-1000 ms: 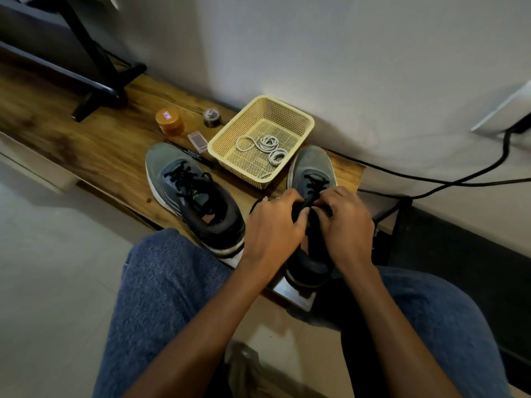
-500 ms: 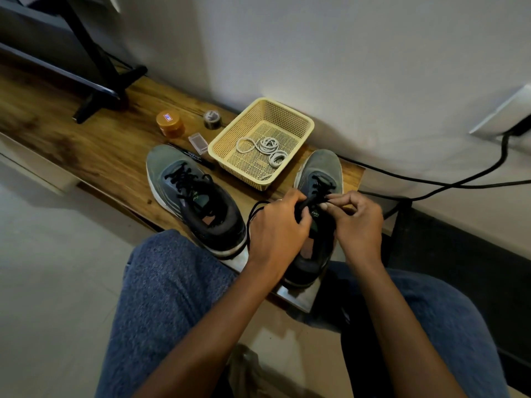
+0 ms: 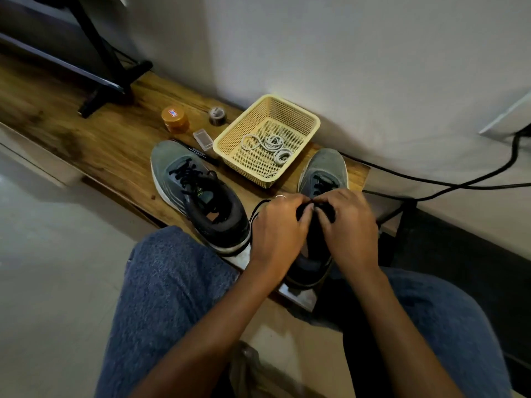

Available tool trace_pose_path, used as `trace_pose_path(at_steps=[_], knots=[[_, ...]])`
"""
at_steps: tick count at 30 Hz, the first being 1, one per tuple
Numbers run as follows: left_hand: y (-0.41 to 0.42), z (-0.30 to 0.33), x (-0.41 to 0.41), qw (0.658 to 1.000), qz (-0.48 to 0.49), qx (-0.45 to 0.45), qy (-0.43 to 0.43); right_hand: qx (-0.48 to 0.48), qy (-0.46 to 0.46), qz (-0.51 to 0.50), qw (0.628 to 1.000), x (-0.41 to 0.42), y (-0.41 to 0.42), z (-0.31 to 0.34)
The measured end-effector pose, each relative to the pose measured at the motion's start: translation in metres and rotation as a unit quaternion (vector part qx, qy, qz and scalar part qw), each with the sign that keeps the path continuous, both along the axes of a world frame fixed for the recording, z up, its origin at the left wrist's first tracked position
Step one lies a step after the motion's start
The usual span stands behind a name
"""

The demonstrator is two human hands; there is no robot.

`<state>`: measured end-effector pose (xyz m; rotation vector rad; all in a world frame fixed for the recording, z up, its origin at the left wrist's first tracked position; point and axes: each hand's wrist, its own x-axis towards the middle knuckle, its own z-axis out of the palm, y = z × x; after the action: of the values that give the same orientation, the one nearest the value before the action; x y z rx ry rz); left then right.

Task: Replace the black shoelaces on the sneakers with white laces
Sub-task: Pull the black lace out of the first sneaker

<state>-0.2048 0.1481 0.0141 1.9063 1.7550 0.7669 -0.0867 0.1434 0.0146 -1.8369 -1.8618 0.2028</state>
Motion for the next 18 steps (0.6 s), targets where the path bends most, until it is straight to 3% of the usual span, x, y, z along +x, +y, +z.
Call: trace_pose_path(at_steps=[7, 18], knots=[[0.003, 0.003, 0.001, 1.0, 0.014, 0.015, 0.009, 0.024, -0.069, -0.006, 0.997, 0.001, 0.0, -0.002], [0.005, 0.007, -0.002, 0.999, 0.05, -0.012, 0.009, 0.058, 0.051, -0.123, 0.989, 0.01, 0.0, 0.0]])
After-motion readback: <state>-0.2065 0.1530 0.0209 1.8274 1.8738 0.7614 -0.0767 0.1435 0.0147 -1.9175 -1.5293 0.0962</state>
